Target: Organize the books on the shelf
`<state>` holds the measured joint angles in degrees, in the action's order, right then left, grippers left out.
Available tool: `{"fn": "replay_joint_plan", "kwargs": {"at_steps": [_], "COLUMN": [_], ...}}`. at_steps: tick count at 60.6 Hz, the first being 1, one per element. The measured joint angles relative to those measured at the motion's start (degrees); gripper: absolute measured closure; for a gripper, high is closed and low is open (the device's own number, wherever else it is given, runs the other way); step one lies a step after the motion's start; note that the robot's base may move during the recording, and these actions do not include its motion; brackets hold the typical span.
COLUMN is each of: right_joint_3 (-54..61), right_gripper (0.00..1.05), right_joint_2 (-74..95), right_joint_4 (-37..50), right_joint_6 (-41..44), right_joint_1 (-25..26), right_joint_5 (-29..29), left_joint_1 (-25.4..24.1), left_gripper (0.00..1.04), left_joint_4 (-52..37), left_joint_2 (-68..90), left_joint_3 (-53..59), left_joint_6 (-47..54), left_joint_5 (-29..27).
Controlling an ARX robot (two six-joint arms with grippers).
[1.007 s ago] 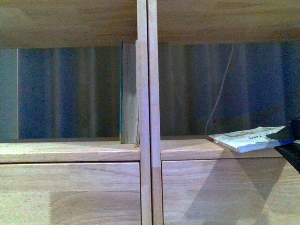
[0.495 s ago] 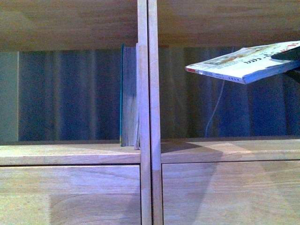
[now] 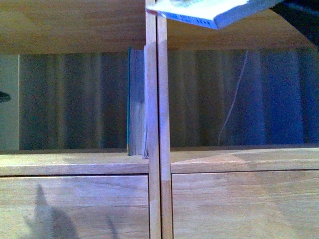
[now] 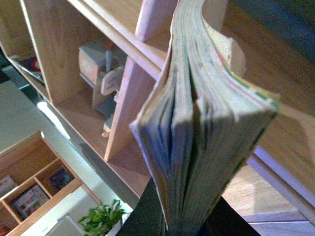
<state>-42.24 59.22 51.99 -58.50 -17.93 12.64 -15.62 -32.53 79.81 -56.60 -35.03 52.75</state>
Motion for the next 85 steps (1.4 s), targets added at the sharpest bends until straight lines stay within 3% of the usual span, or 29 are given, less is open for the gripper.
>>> {"fn": "replay_joint_plan", "kwargs": {"at_steps": [12,27,35,50,72,85], "right_joint_3": [0.1,-0.7,-1.4,-1.4,-1.1,-1.1], "right_gripper": [0.97,0.97,0.97,0.97,0.97,0.97], "right_joint_2": [-0.5,3.0,6.2,9.6,11.3,11.3], "right_joint_4": [2.1,4.1,6.4,13.4,12.7,11.1], "right_joint_6": [1.6,4.4,5.1,7.7,11.0,13.0], "right_joint_1": [-0.7,-1.2,-1.9,-7.3,-13.6,-15.6], "right_joint_5": [-0.7,1.2,0.9,2.8,5.1,5.4], "left_joint_1": [5.9,12.1,14.5,19.9,23.5,23.7], "left_gripper": [0.07,0.07,0.07,0.07,0.07,0.33], "left_joint_4": [-1.6,-21.5,-22.7,-23.4,-27.2,-27.8], "left_joint_2": [-0.3,-0.5,-0.5,-1.1,-1.7,-2.2], "left_joint_3": [-0.8,-0.8,-1.1,-1.5,-1.7,-1.6], "left_joint_6": [-7.0,-25.1,-28.8,-30.5,-30.1,-29.1], "left_joint_5": [1.4,5.6,4.6,3.8,2.6,2.5]}}
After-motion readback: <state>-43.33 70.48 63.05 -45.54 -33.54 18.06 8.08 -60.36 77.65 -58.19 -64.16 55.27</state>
